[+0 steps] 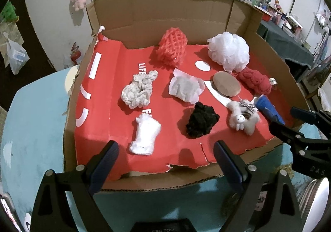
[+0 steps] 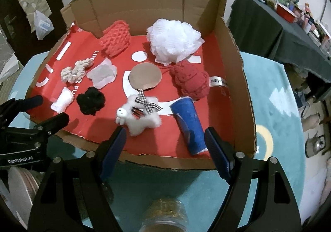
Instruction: Organize soft objects
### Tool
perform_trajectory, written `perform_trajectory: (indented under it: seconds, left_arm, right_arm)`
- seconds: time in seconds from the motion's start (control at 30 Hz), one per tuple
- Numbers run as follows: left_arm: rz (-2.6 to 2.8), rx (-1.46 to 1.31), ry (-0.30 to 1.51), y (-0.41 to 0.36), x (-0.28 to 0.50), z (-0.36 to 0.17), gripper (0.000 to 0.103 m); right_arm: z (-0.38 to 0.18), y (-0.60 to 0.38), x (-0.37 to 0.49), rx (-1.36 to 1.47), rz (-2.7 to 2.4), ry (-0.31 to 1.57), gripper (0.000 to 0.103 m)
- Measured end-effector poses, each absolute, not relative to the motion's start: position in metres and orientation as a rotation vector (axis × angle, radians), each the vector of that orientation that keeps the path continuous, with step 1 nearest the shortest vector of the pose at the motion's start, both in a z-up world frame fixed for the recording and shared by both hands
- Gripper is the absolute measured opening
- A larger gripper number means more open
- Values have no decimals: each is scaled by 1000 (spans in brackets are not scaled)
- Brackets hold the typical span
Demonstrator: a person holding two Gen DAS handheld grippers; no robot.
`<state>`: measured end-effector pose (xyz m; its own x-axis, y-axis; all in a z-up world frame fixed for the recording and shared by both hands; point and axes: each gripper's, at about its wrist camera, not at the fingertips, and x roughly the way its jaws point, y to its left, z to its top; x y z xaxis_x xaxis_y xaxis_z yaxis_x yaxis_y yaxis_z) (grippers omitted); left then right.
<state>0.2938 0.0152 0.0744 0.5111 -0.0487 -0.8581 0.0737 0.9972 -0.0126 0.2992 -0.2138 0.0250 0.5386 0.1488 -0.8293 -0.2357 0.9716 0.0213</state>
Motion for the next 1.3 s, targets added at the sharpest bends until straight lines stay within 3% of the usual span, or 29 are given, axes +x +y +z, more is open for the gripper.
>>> perform_trajectory:
  seconds: [1.3]
  left_arm:
    - [-63,18,1012,18,291,74,95]
  right_arm:
    - [19,-217,301,-75,231,967,77]
